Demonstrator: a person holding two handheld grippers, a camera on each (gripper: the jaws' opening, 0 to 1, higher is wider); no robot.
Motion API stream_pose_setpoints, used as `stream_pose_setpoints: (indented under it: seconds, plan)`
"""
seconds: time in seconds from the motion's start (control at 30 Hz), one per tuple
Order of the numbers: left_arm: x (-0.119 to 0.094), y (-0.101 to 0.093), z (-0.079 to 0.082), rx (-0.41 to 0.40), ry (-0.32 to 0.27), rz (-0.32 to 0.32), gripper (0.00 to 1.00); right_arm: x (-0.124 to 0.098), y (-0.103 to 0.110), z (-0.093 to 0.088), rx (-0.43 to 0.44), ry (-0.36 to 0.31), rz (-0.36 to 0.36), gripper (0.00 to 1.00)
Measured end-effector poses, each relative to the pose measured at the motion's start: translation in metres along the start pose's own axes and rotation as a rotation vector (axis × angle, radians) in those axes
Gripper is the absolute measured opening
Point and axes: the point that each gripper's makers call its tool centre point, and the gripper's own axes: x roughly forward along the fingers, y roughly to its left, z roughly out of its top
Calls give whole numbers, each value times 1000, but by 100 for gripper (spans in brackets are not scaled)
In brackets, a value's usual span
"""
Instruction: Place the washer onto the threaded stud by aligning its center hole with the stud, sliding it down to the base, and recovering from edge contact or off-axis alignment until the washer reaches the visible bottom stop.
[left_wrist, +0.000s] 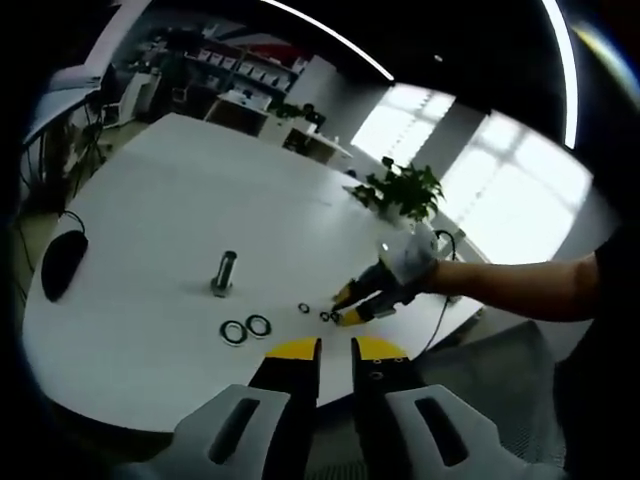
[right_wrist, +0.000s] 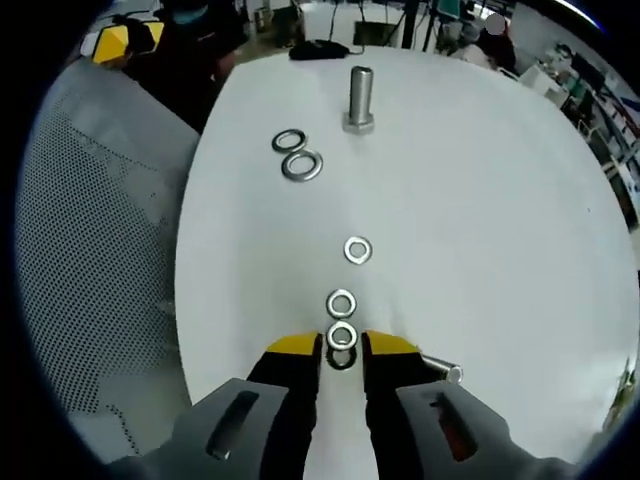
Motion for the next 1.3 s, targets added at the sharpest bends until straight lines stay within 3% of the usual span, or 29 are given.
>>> stream_pose_setpoints:
  seconds: [0.33,0.5,0.77,1.03,1.3]
  plan:
    - [-1,1,1,1,-7,7,10,-2,-4,1,-28,16,-28,13]
    - [-1,1,2,-3,-7,2,10,-10,-3,5,6,-4,-6,13]
    - [-1,0,1,0,-2,2,10,-27,3,9,41,-23,24,13]
    - [0,0,1,0,-1,1,10,-44,-3,-5,82,-23,4,13]
    - [0,0,-1,3,7,0,10,-67,-14,-6,89,-30,-32,13]
